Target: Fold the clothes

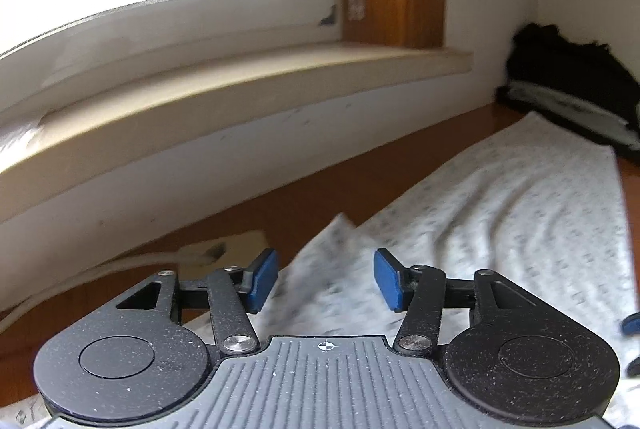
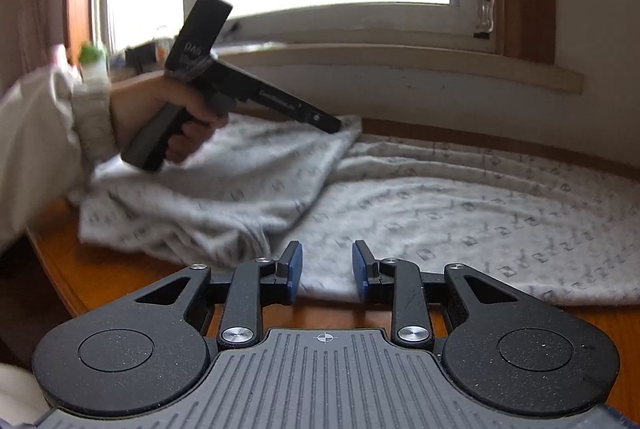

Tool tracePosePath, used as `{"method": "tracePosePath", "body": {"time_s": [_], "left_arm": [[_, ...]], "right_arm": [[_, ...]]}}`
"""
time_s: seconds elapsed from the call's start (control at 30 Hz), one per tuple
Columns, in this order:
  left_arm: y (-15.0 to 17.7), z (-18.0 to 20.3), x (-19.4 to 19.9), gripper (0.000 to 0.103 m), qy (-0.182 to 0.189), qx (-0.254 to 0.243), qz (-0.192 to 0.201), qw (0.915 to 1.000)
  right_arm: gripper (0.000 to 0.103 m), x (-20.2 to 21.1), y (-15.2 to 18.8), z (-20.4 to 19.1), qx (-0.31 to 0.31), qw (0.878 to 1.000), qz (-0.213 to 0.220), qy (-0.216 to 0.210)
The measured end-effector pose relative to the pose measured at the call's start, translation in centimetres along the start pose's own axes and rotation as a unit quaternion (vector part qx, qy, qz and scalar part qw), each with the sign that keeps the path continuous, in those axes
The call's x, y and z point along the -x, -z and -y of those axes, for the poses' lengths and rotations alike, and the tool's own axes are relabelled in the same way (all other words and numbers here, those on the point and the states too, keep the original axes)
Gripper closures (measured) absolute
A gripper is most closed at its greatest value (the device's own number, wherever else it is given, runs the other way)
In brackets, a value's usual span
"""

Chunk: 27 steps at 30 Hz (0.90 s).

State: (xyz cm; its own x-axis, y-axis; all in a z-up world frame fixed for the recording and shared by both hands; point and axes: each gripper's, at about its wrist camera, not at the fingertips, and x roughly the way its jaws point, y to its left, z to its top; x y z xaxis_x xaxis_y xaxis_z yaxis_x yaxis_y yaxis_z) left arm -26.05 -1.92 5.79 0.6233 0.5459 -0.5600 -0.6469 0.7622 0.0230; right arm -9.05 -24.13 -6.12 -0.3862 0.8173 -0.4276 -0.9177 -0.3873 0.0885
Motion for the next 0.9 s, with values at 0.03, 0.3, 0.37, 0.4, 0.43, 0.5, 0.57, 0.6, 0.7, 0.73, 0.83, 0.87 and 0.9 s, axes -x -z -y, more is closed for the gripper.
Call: {"method": "tracePosePath", "body": {"time_s": [0.03,0.3,0.37,0.4,0.43,0.5,0.57,0.6,0.7,0.73,0.83,0.87,0.9], "left_arm": [[-0.4,0.3,0.0,0.046,0.007,0.001,0.002,1.0],[-2.6,3.5,-3.0,0.074,0.027,-0.064,-0.037,0.9969],[-2.4,3.4,-4.4,0.078,0.014,-0.073,-0.061,0.9954],[-2.3,3.2,-4.8,0.078,0.011,-0.073,-0.067,0.995],[-2.1,3.0,-5.1,0.079,0.011,-0.073,-0.069,0.9949],[-1.8,2.7,-5.5,0.079,0.013,-0.074,-0.067,0.9949],[-2.0,2.6,-5.9,0.08,0.007,-0.08,-0.071,0.9943],[-2.1,2.6,-6.1,0.08,0.001,-0.086,-0.071,0.9937],[-2.2,2.3,-6.7,0.08,-0.015,-0.088,-0.069,0.9936],[-2.2,2.2,-6.8,0.08,-0.017,-0.087,-0.067,0.9938],[-2.2,2.1,-6.8,0.08,-0.02,-0.09,-0.065,0.9936],[-2.3,2.0,-6.9,0.08,-0.022,-0.091,-0.065,0.9935],[-2.3,2.0,-7.0,0.08,-0.025,-0.091,-0.064,0.9935]], "right_arm": [[0.074,-0.1,-0.2,0.1,-0.006,1.0,0.001,-0.002],[0.074,-2.3,-1.3,-2.3,0.03,0.999,-0.019,0.014],[0.074,-2.0,-0.8,-2.5,0.036,0.999,-0.024,0.014],[0.073,-1.8,-0.7,-2.6,0.037,0.999,-0.025,0.014],[0.073,-1.6,-0.5,-2.6,0.037,0.999,-0.024,0.013],[0.073,-1.3,-0.2,-3.0,0.04,0.999,-0.02,0.012],[0.073,-0.9,0.2,-3.5,0.047,0.999,-0.011,0.015],[0.073,-0.7,0.3,-3.8,0.049,0.999,-0.008,0.016],[0.074,-0.5,0.7,-4.1,0.049,0.999,0.0,0.015],[0.074,-0.4,0.6,-4.3,0.049,0.999,0.001,0.015],[0.074,-0.3,0.7,-4.4,0.051,0.999,0.003,0.014],[0.074,-0.2,0.8,-4.4,0.051,0.999,0.004,0.013],[0.074,-0.1,0.8,-4.3,0.05,0.999,0.004,0.011]]}}
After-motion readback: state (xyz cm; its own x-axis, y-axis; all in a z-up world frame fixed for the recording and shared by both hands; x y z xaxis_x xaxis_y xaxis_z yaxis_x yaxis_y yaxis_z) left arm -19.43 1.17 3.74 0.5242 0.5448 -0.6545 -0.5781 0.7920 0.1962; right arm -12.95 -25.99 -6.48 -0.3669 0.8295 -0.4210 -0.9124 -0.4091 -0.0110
